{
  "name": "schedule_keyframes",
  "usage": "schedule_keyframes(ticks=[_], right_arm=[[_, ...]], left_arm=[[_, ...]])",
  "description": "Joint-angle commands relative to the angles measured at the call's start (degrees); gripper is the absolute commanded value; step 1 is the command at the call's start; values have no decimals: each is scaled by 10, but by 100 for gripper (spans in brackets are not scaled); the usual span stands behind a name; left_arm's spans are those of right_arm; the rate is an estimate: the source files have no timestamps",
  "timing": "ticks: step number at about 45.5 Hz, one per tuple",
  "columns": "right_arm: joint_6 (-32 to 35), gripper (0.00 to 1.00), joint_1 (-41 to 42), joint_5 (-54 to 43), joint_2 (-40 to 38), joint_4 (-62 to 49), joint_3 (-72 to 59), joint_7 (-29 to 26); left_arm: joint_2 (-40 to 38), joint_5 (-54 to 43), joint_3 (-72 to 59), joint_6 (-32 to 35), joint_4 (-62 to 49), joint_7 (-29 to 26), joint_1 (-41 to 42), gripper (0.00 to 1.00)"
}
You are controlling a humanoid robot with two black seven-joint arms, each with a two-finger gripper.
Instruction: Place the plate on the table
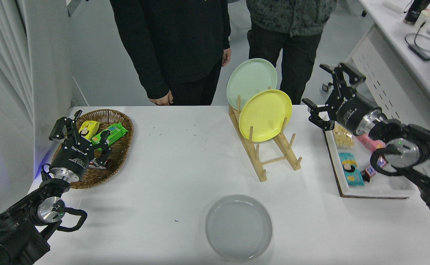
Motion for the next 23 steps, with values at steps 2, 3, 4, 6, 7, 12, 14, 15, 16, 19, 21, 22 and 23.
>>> schedule_keyframes(ticks=[2,3,4,6,7,12,14,15,16,19,21,22,23], right_arm=[[68,100,-80,-9,73,-68,89,2],[70,100,-81,-9,77,-72,89,2],[71,100,-82,-9,79,-76,89,2],[72,100,-82,-9,84,-80,89,2],[72,100,-82,-9,84,-80,89,2],[81,100,-82,-9,89,-84,89,2],[82,100,-82,-8,98,-99,89,3],[82,100,-81,-8,103,-105,90,3],[83,100,-80,-7,111,-112,90,3],[93,100,-82,-7,123,-115,96,3],[94,100,-86,-7,128,-115,101,3],[94,100,-90,-7,133,-113,104,3],[94,100,-95,-7,137,-111,107,3]], left_arm=[[0,0,0,0,0,0,0,98],[0,0,0,0,0,0,0,98],[0,0,0,0,0,0,0,98],[0,0,0,0,0,0,0,98],[0,1,0,0,0,0,0,98],[0,0,0,0,0,0,0,98],[0,0,0,0,0,0,0,98],[0,1,0,0,0,0,0,98],[0,0,0,0,0,0,0,98],[0,0,0,0,0,0,0,98],[0,1,0,0,0,0,0,98],[0,0,0,0,0,0,0,98],[0,0,0,0,0,0,0,98]])
